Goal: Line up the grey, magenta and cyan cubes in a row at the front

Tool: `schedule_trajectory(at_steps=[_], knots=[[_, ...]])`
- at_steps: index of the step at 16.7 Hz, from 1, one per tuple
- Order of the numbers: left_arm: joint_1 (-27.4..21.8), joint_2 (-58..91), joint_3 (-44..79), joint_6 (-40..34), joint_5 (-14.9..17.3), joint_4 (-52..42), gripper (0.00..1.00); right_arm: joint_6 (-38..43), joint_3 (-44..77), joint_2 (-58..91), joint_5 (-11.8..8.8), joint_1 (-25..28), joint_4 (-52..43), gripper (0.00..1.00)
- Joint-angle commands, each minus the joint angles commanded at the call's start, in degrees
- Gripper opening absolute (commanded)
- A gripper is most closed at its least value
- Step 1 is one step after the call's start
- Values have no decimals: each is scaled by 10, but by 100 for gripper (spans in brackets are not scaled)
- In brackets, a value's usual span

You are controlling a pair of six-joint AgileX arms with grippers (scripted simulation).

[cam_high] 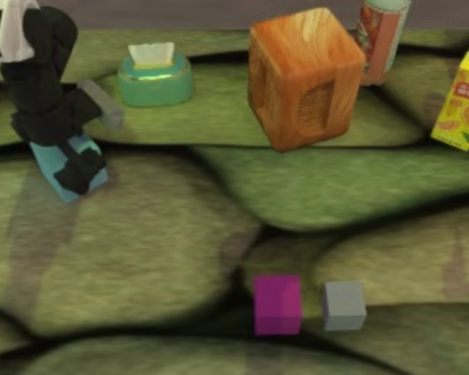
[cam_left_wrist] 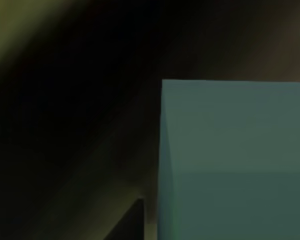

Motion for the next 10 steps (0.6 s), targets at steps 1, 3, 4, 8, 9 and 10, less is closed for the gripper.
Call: schedule_trajectory(at_steps=[1, 3, 4, 8, 9, 10], knots=[[0, 0, 0, 0, 0, 0, 47, 0, 0, 0, 0, 0, 0, 100], [0, 0, 0, 0, 0, 0, 32, 0, 0, 0, 0, 0, 0, 100], [0, 0, 0, 0, 0, 0, 25, 0, 0, 0, 0, 0, 0, 100], [0, 0, 0, 0, 0, 0, 0, 0, 0, 0, 0, 0, 0, 100], [0, 0, 0, 0, 0, 0, 0, 0, 0, 0, 0, 0, 0, 100], [0, 0, 0, 0, 0, 0, 0, 0, 0, 0, 0, 0, 0, 100]])
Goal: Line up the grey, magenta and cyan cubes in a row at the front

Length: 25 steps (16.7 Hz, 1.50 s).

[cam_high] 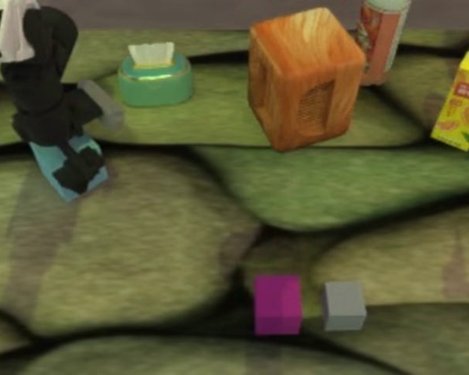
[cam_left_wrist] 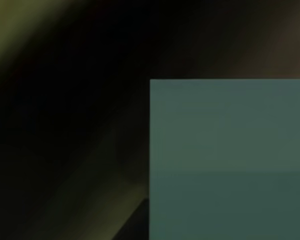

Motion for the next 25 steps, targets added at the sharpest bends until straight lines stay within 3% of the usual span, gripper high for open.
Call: schedule_trajectory(at_steps=[7, 14, 20, 25], knots=[[1, -5, 1, 0, 1, -5, 0, 0, 0, 0, 0, 0, 0, 100], [11, -36, 92, -1, 1, -130, 0, 0, 0, 0, 0, 0, 0, 100], [7, -40, 97, 0, 1, -137, 0, 0, 0, 0, 0, 0, 0, 100], [-72, -124, 3, 18, -1, -112, 0, 0, 0, 0, 0, 0, 0, 100]])
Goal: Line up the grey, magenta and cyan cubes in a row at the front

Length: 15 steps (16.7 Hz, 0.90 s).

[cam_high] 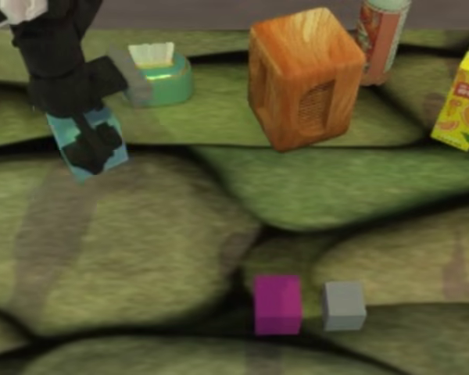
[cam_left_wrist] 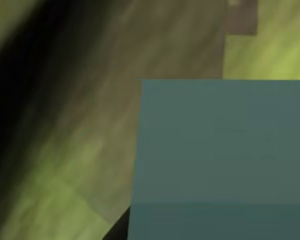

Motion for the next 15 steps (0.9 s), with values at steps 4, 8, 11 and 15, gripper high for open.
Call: schedule_trajectory(at_steps=[4, 8, 11, 15], knots=[[-114, -112, -169, 26, 0, 29, 0, 0, 0, 0, 0, 0, 0, 100], [-215, -213, -288, 50, -1, 57, 0, 0, 0, 0, 0, 0, 0, 100], [-240, -238, -313, 57, -1, 65, 0, 0, 0, 0, 0, 0, 0, 100], [-238, -235, -314, 57, -1, 66, 0, 0, 0, 0, 0, 0, 0, 100]])
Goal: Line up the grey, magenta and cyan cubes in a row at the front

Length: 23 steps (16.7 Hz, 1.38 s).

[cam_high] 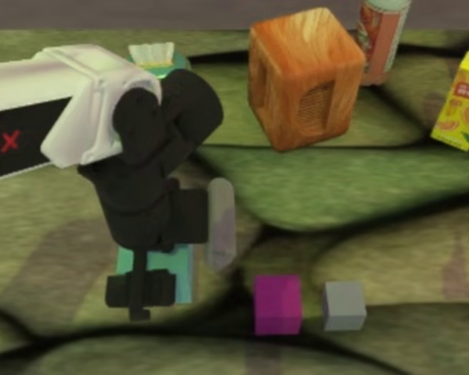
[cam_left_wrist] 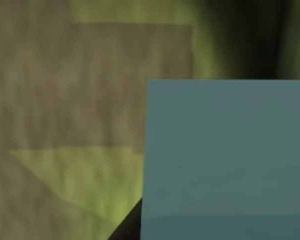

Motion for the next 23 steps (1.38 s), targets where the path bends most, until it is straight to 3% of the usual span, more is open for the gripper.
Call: schedule_trajectory(at_steps=[8, 13, 23], knots=[[-5, 57, -85, -4, 0, 147, 0, 0, 0, 0, 0, 0, 0, 100], [-7, 62, -92, -3, 0, 157, 0, 0, 0, 0, 0, 0, 0, 100], [-7, 62, -92, -3, 0, 157, 75, 0, 0, 0, 0, 0, 0, 100]])
